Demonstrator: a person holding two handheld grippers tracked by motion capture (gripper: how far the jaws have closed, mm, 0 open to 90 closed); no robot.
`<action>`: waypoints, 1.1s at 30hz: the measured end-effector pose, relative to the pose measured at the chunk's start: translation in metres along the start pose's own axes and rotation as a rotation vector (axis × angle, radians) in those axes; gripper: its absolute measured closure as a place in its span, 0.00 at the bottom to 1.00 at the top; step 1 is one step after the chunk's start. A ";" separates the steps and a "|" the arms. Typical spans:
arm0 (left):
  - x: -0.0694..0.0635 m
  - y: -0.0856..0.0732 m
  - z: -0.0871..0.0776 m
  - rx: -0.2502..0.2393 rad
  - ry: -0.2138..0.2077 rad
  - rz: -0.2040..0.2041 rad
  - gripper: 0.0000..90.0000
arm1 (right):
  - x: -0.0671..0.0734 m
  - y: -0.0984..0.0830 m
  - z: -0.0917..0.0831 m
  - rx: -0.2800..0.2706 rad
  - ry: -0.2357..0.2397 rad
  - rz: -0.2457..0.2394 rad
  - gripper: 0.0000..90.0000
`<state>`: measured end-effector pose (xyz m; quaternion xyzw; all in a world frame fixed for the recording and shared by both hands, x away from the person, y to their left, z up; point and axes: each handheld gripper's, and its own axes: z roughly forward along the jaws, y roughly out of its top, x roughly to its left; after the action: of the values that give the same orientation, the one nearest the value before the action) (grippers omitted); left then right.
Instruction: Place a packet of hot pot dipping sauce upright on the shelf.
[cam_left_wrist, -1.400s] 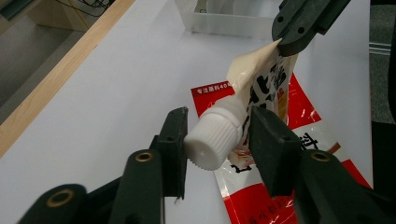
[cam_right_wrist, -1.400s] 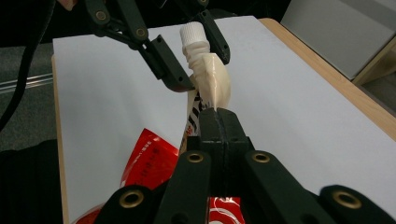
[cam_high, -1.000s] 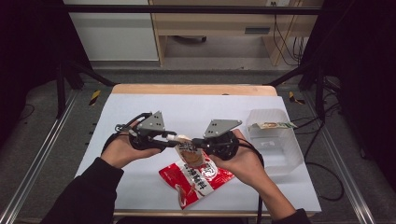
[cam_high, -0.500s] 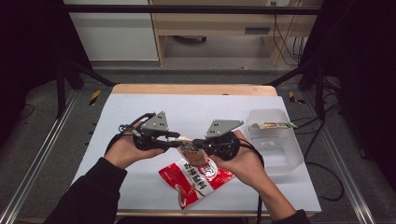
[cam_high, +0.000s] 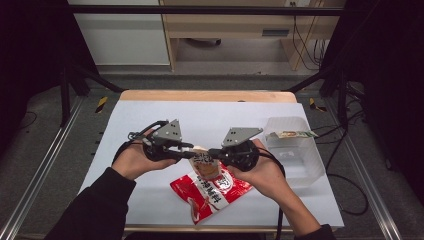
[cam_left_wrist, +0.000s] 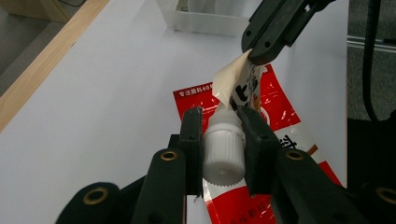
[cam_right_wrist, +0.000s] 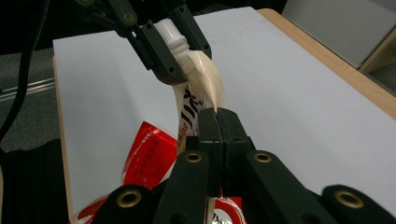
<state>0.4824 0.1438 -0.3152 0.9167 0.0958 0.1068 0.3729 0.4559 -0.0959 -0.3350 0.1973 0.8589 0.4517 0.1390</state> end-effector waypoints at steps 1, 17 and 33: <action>-0.001 0.004 0.000 0.011 -0.002 0.008 0.81 | -0.001 0.000 -0.001 0.009 0.002 0.002 0.99; -0.009 0.026 0.008 0.102 -0.001 0.086 0.81 | -0.005 0.009 -0.007 0.193 -0.018 -0.182 0.47; -0.010 0.026 0.008 0.094 -0.019 0.112 0.81 | -0.013 0.027 0.011 0.349 0.051 -0.296 0.42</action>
<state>0.4772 0.1175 -0.3042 0.9380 0.0459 0.1143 0.3239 0.4782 -0.0803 -0.3178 0.0789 0.9469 0.2757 0.1457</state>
